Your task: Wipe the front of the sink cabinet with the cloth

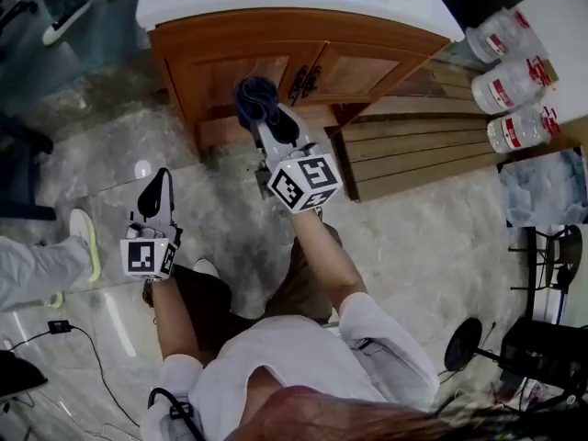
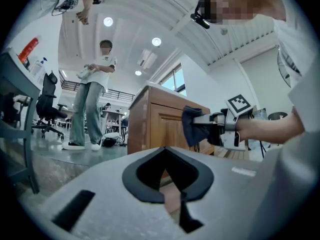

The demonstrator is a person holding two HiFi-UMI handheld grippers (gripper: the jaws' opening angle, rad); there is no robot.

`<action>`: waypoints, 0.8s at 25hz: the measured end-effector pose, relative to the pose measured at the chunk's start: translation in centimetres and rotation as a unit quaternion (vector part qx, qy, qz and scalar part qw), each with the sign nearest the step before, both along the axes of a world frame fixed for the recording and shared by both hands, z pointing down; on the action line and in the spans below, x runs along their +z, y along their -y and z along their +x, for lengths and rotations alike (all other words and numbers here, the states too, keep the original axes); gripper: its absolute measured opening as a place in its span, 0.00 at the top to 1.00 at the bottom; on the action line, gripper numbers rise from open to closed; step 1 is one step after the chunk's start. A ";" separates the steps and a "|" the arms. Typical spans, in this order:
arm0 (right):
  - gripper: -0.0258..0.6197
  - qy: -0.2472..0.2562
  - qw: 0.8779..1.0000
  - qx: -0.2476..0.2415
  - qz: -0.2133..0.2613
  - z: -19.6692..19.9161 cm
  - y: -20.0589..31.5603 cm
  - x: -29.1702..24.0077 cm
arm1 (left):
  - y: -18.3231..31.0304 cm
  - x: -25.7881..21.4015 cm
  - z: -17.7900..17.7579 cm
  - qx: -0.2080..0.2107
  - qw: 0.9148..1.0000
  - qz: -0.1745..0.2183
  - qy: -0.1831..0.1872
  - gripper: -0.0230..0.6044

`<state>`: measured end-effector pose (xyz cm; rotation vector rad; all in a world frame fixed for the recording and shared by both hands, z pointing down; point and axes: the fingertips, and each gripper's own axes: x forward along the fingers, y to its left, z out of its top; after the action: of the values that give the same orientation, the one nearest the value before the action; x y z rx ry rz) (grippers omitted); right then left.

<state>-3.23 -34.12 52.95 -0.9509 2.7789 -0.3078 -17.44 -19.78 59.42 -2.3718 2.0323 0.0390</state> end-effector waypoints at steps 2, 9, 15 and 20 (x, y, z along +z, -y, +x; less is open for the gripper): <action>0.81 0.003 0.999 -0.037 -0.005 -5.1 -1.1 1.0 | 0.1 0.3 -0.3 -0.007 1.000 -0.002 -0.002 0.96; 0.81 -0.014 0.998 -0.058 -0.009 -13.9 -0.3 2.5 | 0.1 0.2 -1.9 -0.031 0.999 -0.009 -0.008 0.96; 0.81 -0.019 0.999 -0.035 0.002 -11.8 1.3 2.6 | 0.1 0.4 -2.2 -0.031 0.999 -0.012 -0.001 0.96; 0.81 -0.024 0.999 0.024 -0.006 -5.8 4.4 3.3 | 0.4 0.5 -2.0 -0.025 1.000 -0.013 0.001 0.96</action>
<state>-9.07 -38.55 56.21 -1.0397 2.7950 -0.2987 -19.46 -20.21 59.96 -2.3326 2.1035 0.0096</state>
